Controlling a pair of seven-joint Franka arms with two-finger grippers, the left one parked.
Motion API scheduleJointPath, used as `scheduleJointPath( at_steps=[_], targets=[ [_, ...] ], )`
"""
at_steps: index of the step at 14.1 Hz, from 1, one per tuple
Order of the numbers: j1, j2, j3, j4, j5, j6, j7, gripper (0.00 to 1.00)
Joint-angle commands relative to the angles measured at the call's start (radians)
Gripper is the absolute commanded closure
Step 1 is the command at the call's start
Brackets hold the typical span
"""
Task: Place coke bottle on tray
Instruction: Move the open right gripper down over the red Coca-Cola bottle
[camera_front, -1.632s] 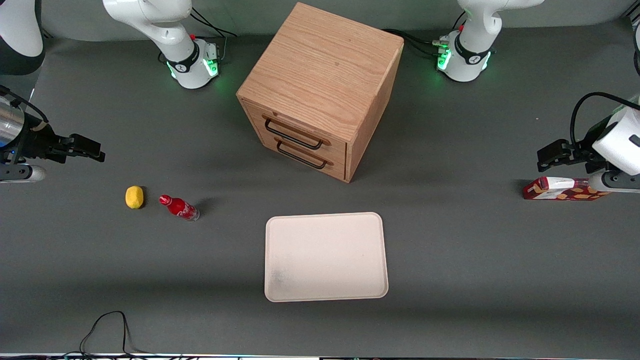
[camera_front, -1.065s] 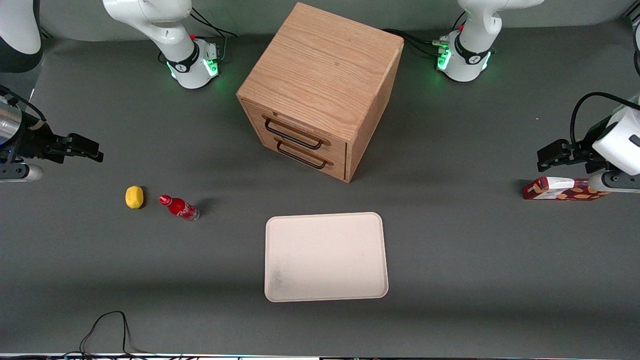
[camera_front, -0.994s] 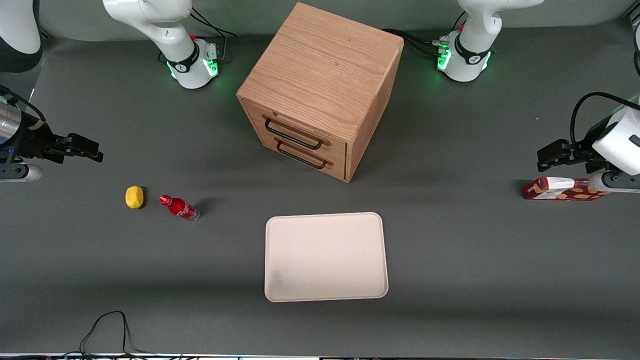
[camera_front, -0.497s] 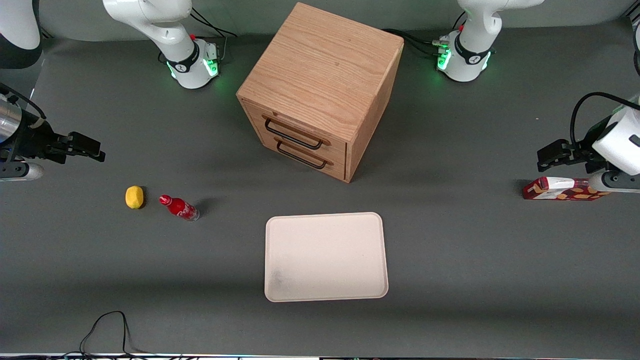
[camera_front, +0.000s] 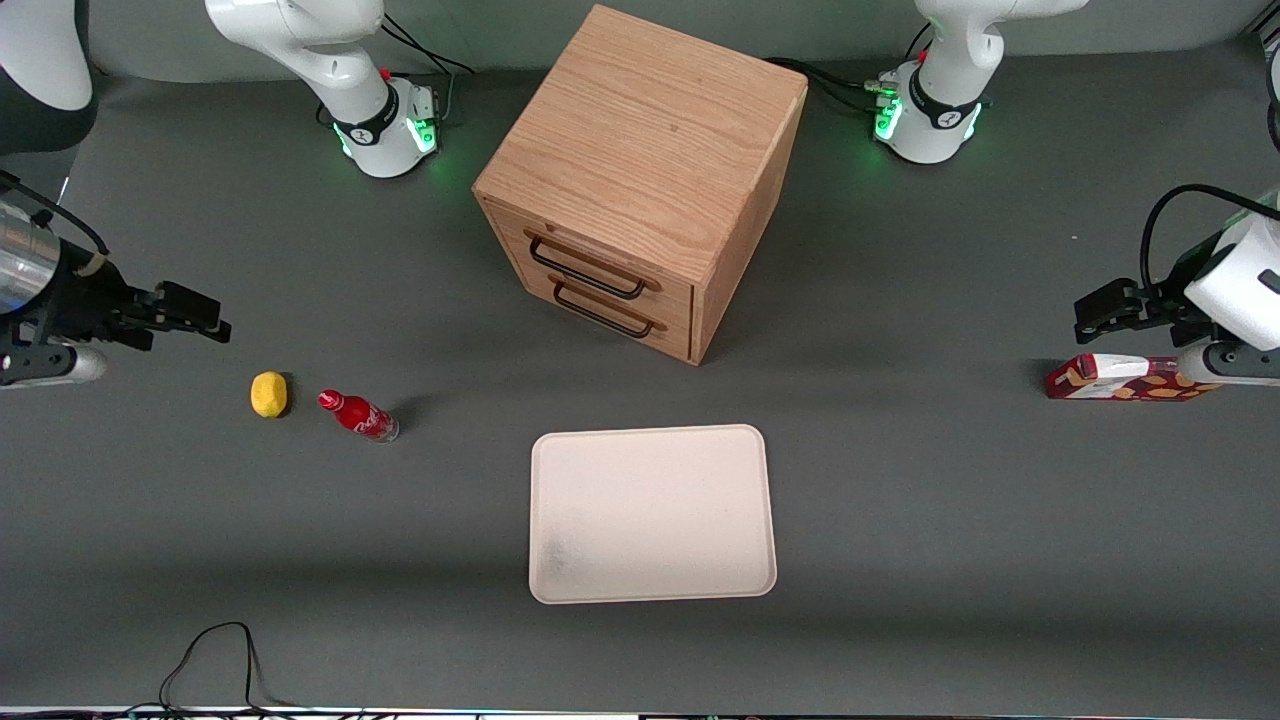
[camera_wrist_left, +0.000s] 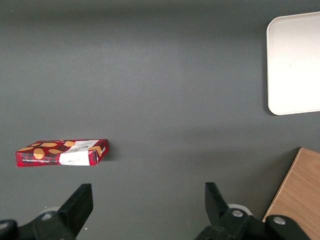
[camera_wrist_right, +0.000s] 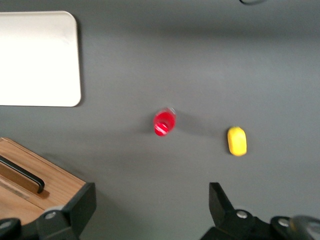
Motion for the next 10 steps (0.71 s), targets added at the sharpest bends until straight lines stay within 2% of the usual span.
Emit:
scheduleJointPath(
  at_steps=[1,6,10],
  targets=[
    [0.012,0.080,0.002,0.111,0.011,-0.026,0.021,0.00],
    [0.030,0.114,0.005,0.093,0.008,-0.023,0.008,0.00],
    [0.044,0.152,0.004,0.032,0.001,0.044,0.008,0.01]
  ],
)
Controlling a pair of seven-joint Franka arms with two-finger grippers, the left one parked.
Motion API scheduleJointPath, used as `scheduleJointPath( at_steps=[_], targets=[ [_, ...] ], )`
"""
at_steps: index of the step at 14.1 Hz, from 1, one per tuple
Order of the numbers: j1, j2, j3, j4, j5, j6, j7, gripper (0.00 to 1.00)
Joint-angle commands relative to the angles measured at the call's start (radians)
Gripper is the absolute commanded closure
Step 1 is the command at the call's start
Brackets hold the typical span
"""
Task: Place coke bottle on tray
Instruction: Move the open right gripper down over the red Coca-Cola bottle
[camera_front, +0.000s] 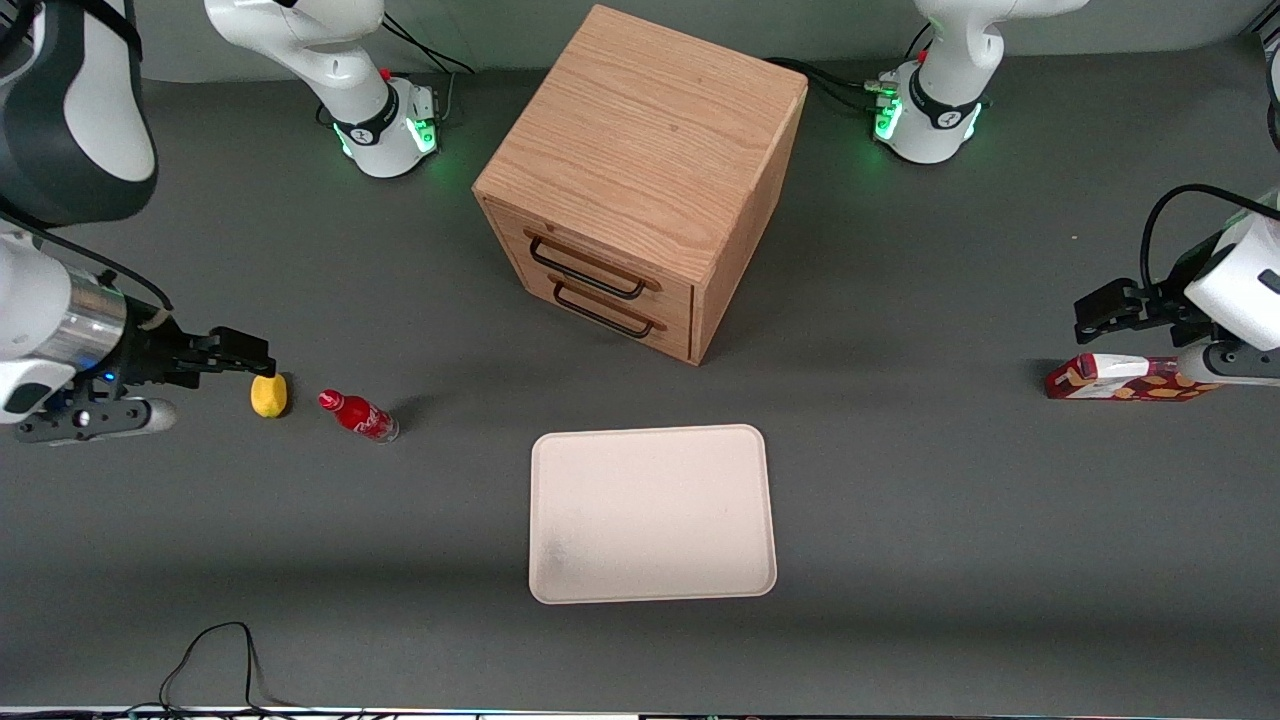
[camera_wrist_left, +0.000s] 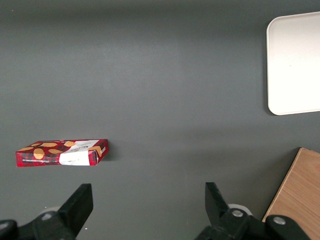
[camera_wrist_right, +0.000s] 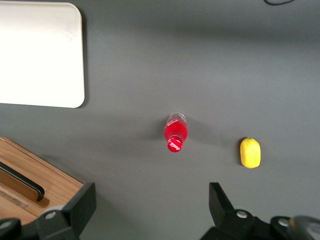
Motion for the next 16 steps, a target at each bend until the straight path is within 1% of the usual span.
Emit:
scheduleJointPath(
  at_steps=[1,7,10,11,13,16],
  targets=[
    [0.012,0.019,-0.002,-0.066,0.001,0.082,0.006,0.01],
    [0.028,-0.004,-0.002,-0.343,-0.001,0.352,0.003,0.01],
    [0.029,-0.012,-0.002,-0.431,-0.004,0.437,-0.017,0.01],
    [0.029,-0.023,-0.002,-0.468,-0.016,0.470,-0.037,0.01],
    [0.029,-0.056,-0.002,-0.552,-0.019,0.541,-0.074,0.01],
    [0.029,-0.064,-0.004,-0.606,-0.022,0.596,-0.104,0.02]
  ],
)
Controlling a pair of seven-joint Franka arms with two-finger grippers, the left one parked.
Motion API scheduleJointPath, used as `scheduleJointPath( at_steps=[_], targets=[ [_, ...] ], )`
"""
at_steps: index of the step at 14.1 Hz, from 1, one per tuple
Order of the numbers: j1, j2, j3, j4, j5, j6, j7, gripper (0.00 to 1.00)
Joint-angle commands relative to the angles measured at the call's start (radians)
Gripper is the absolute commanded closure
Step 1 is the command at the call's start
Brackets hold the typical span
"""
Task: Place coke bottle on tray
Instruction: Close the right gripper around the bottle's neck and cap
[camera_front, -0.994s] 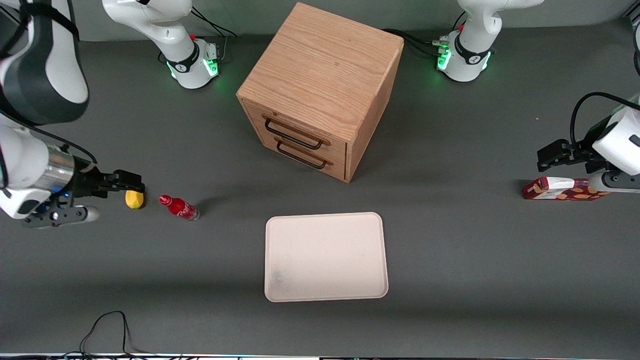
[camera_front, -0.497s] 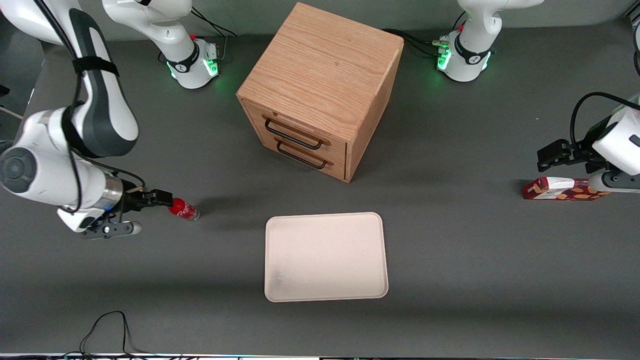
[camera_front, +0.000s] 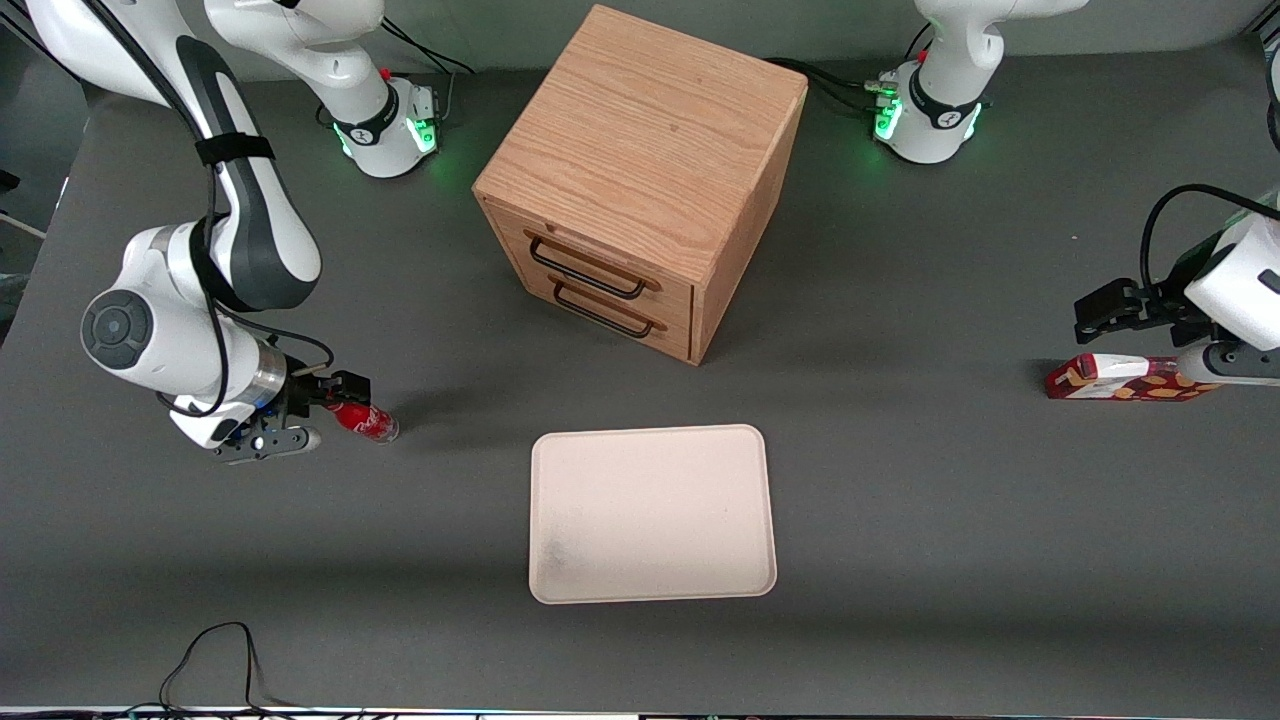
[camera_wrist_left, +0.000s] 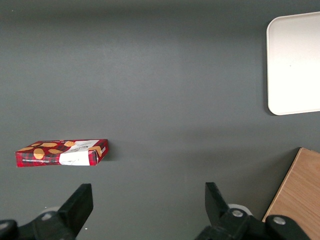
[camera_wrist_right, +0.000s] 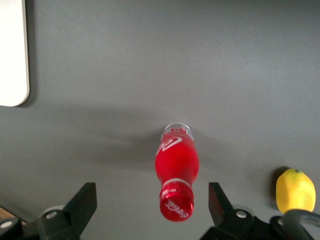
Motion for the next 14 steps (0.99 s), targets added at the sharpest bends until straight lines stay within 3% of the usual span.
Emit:
scheduleJointPath(
  at_steps=[1,5,9,10,11,12,14],
  targets=[
    [0.004,-0.052,-0.006,-0.090,-0.009,0.068,-0.057,0.02],
    [-0.001,-0.054,-0.012,-0.102,-0.010,0.085,-0.090,0.09],
    [-0.002,-0.051,-0.019,-0.101,-0.010,0.087,-0.091,0.27],
    [-0.004,-0.049,-0.021,-0.101,-0.010,0.090,-0.097,0.47],
    [-0.005,-0.046,-0.021,-0.099,-0.010,0.092,-0.102,0.88],
    [-0.008,-0.046,-0.021,-0.099,-0.009,0.090,-0.106,1.00],
    [-0.007,-0.046,-0.021,-0.097,-0.009,0.089,-0.108,1.00]
  ],
)
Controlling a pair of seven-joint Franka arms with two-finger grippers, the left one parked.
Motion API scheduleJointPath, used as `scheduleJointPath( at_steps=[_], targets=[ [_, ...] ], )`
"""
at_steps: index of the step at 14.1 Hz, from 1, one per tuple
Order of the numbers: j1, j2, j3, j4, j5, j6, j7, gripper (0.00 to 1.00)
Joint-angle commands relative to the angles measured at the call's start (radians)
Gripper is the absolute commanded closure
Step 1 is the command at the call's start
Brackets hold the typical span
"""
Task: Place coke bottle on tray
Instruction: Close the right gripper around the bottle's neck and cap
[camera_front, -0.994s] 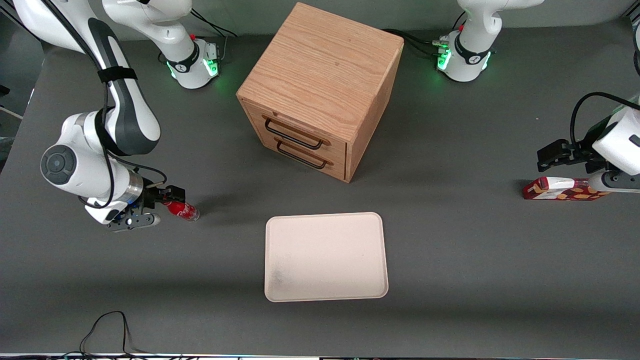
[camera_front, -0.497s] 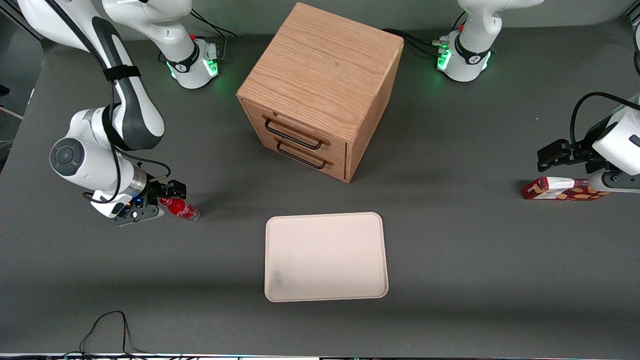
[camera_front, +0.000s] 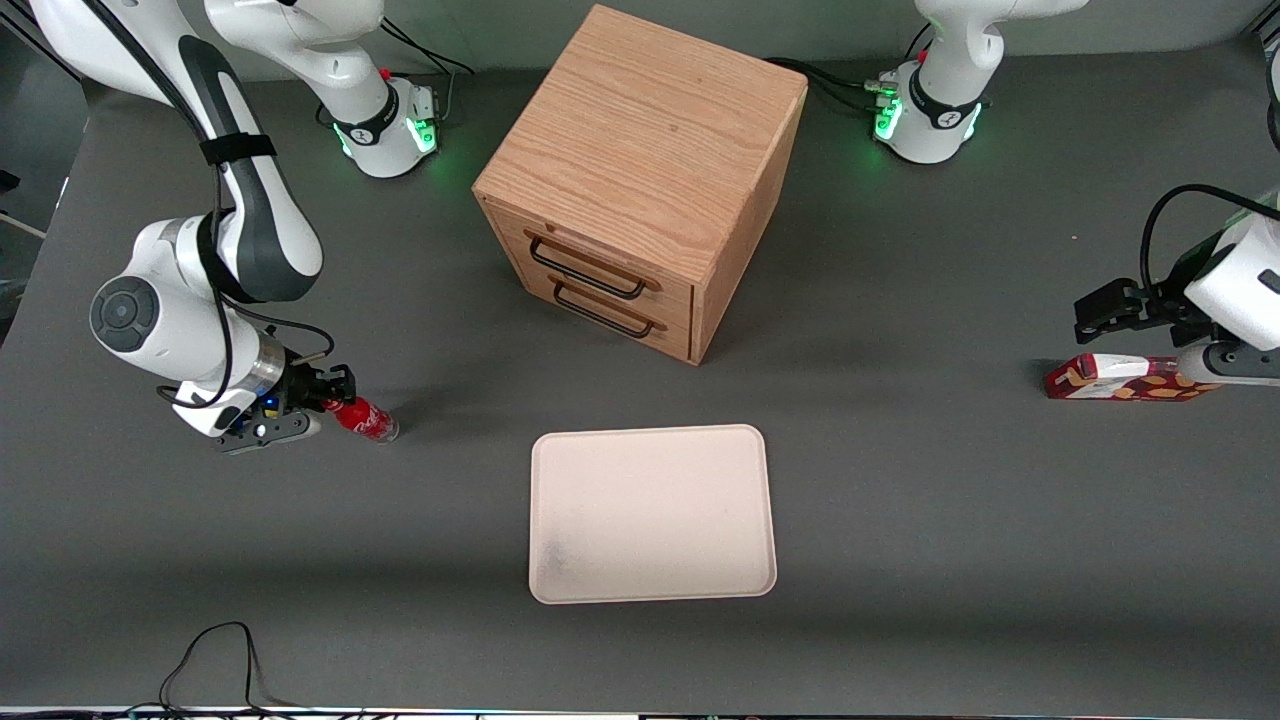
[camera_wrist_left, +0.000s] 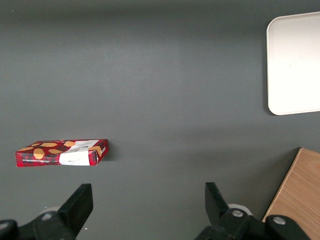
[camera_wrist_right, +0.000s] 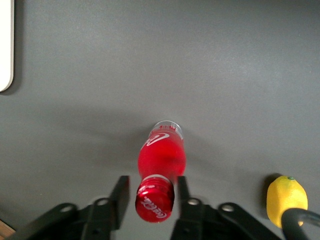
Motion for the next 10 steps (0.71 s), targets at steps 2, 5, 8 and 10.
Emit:
scheduleJointPath(
  at_steps=[2,5,8,10],
  targets=[
    [-0.004,-0.023,-0.004,-0.024,-0.005,0.013,-0.027,1.00],
    [-0.004,-0.021,-0.010,-0.024,-0.005,0.013,-0.029,1.00],
    [-0.006,-0.020,-0.011,0.016,-0.005,0.001,-0.026,1.00],
    [-0.007,-0.014,-0.011,0.083,-0.005,-0.065,-0.023,1.00]
  ],
)
